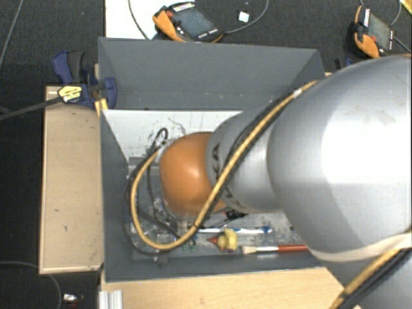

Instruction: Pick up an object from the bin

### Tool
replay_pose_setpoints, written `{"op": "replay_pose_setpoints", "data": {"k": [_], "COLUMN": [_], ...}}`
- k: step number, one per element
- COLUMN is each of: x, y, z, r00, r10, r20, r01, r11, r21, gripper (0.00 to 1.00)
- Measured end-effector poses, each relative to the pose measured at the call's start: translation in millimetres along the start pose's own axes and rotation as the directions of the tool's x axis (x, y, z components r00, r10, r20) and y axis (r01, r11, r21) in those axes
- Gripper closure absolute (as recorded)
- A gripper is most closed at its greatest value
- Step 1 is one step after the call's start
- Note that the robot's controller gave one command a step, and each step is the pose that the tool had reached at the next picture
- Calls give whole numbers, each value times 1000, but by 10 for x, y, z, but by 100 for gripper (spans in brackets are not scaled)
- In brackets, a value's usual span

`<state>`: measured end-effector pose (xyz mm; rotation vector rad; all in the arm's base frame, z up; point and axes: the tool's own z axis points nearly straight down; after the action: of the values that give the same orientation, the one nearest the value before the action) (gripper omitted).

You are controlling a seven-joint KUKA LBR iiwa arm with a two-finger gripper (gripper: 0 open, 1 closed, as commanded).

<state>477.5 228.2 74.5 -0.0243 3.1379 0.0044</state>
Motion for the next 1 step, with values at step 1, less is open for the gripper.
{"op": "replay_pose_setpoints", "data": {"k": [1], "x": [-29], "y": [271], "z": [42], "r00": [932], "r10": [363], "r20": [15], "r01": [-363], "r11": [932], "r21": [-12], "gripper": [0]}}
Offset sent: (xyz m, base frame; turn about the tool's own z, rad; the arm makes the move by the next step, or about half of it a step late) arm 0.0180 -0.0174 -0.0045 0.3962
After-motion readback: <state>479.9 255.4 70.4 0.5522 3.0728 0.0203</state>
